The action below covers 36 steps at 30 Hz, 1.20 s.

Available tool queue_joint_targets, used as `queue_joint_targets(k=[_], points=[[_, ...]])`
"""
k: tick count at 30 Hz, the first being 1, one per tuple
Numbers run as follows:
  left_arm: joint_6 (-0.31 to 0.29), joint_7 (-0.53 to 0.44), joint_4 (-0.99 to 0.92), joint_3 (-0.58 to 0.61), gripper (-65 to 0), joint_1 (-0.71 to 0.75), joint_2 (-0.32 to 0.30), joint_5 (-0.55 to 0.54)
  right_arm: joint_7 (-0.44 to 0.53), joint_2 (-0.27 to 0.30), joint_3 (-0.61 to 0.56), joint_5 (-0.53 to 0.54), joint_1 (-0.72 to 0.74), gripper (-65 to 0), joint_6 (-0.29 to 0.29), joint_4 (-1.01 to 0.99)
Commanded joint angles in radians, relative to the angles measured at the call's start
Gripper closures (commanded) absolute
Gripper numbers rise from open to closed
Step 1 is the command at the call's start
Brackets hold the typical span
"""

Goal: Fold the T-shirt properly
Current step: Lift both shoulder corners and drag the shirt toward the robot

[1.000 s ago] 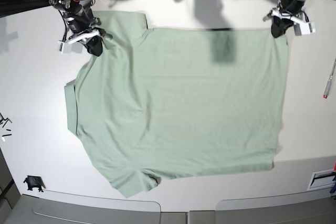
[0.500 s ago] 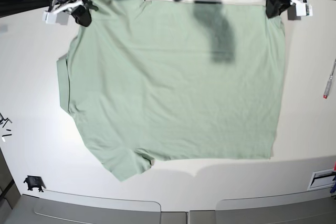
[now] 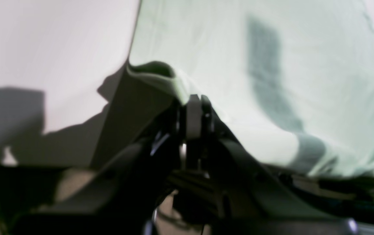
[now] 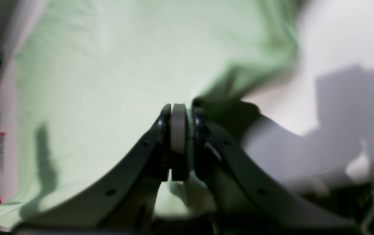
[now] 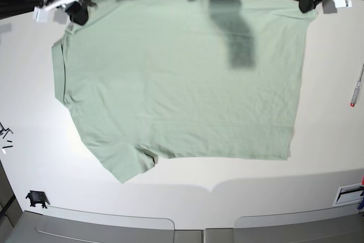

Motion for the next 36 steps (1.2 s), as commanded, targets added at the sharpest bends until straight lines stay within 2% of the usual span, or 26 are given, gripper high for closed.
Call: queue_joint_targets(k=[1, 3, 8, 14, 19, 24, 30, 33, 36], points=[[-0.019, -0.021, 0.019, -0.006, 0.0, 0.002, -0.006, -0.02, 0.019, 0.014, -0.005, 0.012, 0.017, 0.0, 0.011, 0.027], [-0.038, -0.019, 0.019, -0.006, 0.0, -0.013, -0.006, -0.02, 0.025, 0.014, -0.037, -0.037, 0.068, 0.0, 0.012, 0.034], [-0.038, -0.017, 0.019, -0.006, 0.0, -0.079, -0.005, -0.026, 0.104, 0.013, -0.154, -0.201, 0.177, 0.0, -0.005, 0.034], [-0.038, 0.003, 0.019, -0.006, 0.0, -0.178, -0.006, -0.025, 0.125, 0.013, -0.253, -0.335, 0.285, 0.0, -0.066, 0.034], [-0.037, 0.002, 0.019, -0.006, 0.0, -0.251, -0.006, 0.031, 0.178, 0.013, -0.254, -0.423, 0.337, 0.0, -0.135, 0.034], [-0.036, 0.003, 0.019, -0.006, 0.0, -0.299, -0.006, 0.08, 0.205, 0.013, -0.254, -0.529, 0.382, 0.0, -0.143, 0.033], [-0.032, 0.002, 0.016, -0.006, 0.0, -0.299, -0.006, 0.11, 0.224, 0.013, -0.254, -0.584, 0.417, 0.0, -0.152, 0.033], [-0.03, 0.002, 0.016, -0.006, 0.0, -0.304, -0.006, 0.109, 0.23, 0.013, -0.254, -0.624, 0.435, 0.0, -0.198, 0.031], [-0.03, 0.0, 0.016, -0.006, 0.0, -0.312, -0.005, 0.109, 0.239, 0.013, -0.254, -0.631, 0.447, 0.0, -0.21, 0.031]])
